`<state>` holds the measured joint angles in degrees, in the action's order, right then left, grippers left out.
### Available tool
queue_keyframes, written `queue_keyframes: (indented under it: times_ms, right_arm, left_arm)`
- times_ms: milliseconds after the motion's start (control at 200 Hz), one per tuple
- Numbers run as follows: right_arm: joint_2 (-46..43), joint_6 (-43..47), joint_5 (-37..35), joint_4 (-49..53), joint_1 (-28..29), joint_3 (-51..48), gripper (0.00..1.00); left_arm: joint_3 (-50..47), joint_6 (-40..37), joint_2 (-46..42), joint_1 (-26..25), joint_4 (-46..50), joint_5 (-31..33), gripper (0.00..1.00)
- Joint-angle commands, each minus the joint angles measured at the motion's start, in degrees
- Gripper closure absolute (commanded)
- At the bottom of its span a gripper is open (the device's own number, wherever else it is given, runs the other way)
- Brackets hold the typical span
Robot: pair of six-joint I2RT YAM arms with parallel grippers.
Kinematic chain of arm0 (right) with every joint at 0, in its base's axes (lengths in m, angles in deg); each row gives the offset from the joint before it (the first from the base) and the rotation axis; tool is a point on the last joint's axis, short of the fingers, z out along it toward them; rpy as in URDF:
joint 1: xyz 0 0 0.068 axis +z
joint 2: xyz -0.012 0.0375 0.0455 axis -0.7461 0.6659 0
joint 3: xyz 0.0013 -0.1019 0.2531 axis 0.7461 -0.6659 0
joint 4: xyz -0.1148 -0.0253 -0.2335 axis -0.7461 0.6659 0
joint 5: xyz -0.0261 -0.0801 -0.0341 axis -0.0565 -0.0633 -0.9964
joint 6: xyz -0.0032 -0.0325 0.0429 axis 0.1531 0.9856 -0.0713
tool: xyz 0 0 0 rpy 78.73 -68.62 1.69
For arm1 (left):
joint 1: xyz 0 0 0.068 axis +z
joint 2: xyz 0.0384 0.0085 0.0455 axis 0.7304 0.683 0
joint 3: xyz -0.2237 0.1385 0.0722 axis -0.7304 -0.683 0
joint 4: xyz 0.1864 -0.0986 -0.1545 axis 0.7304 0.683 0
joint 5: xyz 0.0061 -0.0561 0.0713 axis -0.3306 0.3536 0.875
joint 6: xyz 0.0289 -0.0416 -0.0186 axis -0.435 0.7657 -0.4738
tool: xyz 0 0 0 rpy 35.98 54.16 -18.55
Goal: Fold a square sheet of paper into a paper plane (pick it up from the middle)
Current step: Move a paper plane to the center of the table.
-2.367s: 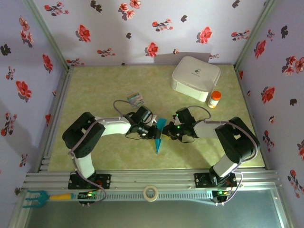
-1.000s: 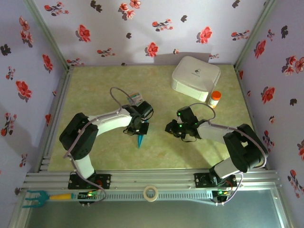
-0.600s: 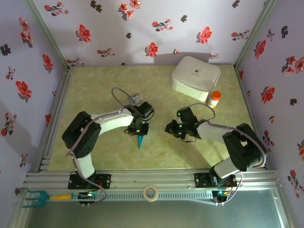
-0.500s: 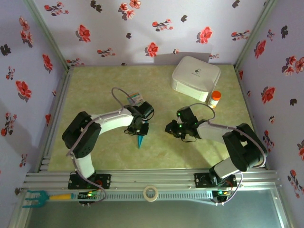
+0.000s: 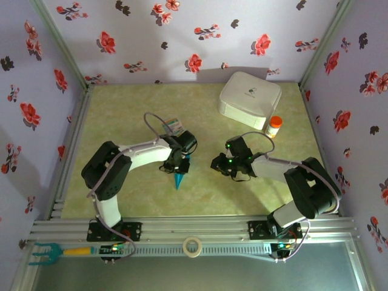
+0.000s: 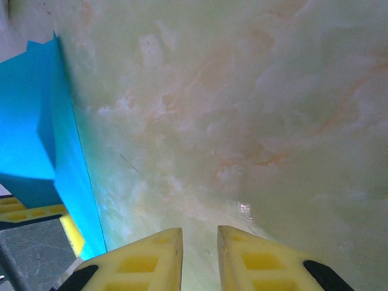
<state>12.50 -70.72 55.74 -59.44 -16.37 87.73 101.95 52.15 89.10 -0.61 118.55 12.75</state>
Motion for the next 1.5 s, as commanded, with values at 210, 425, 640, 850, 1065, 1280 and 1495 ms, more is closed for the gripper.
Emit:
queue_keyframes:
  times_ms: [210,425,640,850,1065,1280,1495]
  right_arm:
    - [0.1,0.38,0.33,1.61,-0.31,1.37,0.77]
    - [-1.31,0.7,-0.85,2.87,-0.33,1.87,0.76]
    - [-1.73,1.12,-1.2,3.28,-0.33,1.73,0.75]
    - [-2.66,1.72,-1.46,3.66,-0.77,1.34,0.75]
    - [-4.61,2.92,-2.08,4.9,-1.68,1.92,0.74]
    - [-9.27,8.24,-9.2,12.17,-2.32,5.69,0.74]
    - [-14.57,13.29,-15.7,17.76,-4.38,8.93,0.72]
  left_arm:
    - [0.78,3.54,4.77,-2.5,0.88,2.96,0.75]
    - [1.39,6.96,6.82,-4.1,0.0,3.4,0.7]
    - [2.32,11.49,7.54,-4.85,-0.41,4.18,0.64]
    - [3.3,14.29,7.88,-5.03,1.42,5.85,0.59]
    - [5.07,15.02,6.21,-5.38,2.96,7.06,0.59]
    - [6.58,14.43,1.12,-5.55,4.3,8.94,0.53]
    - [6.9,14.33,-2.05,-5.55,5.63,9.86,0.5]
